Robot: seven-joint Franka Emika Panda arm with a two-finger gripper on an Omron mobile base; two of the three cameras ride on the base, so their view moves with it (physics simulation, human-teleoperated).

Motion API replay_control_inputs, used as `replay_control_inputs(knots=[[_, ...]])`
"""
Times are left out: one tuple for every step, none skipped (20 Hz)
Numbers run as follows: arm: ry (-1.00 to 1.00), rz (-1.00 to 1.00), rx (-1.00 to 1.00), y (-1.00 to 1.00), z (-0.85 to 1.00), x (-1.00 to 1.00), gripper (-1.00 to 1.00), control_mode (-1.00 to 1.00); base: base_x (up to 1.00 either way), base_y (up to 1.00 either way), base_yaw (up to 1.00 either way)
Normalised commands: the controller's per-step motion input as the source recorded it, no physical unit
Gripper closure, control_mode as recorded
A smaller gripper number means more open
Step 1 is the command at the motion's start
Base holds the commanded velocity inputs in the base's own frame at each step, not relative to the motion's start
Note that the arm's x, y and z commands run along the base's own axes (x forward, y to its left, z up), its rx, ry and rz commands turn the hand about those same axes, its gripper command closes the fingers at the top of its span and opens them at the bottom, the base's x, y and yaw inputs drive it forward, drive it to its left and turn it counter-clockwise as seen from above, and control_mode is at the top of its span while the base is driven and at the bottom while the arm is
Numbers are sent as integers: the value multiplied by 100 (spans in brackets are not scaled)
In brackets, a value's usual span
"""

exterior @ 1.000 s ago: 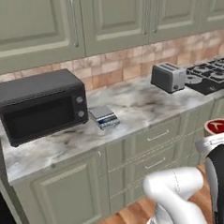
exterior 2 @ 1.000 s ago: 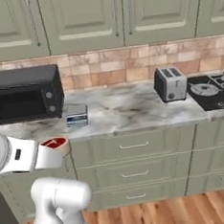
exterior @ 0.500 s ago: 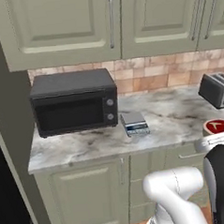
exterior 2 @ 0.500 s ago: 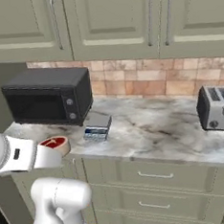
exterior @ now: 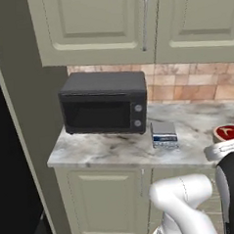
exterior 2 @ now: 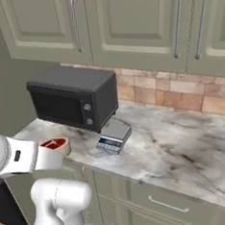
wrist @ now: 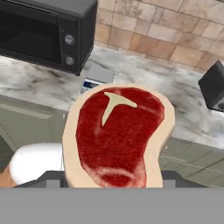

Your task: Take the steak from the fridge and place it on the digital scale on the counter by the fridge. Wait a few seconds for a reading, then move it to the plate on the dining counter.

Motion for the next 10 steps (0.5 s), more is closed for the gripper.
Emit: replay_control_inputs(knots=[[0,0,0,0,0,0,100,100,73,-37,35],[0,0,0,0,0,0,100,100,71,-40,33],[4,31,24,-44,0,70,100,-100,0,0,0],[5,29,23,-40,0,70,100,-100,0,0,0],[8,27,22,-34,-7,74,100,-100,0,0,0],[9,25,22,-31,-13,70,100,-100,0,0,0],[10,23,21,-28,-19,62,100,-100,0,0,0],[11,21,19,-26,-23,61,100,-100,0,0,0],[13,19,19,-27,-24,67,100,-100,0,0,0],[13,19,19,-27,-24,66,100,-100,0,0,0]])
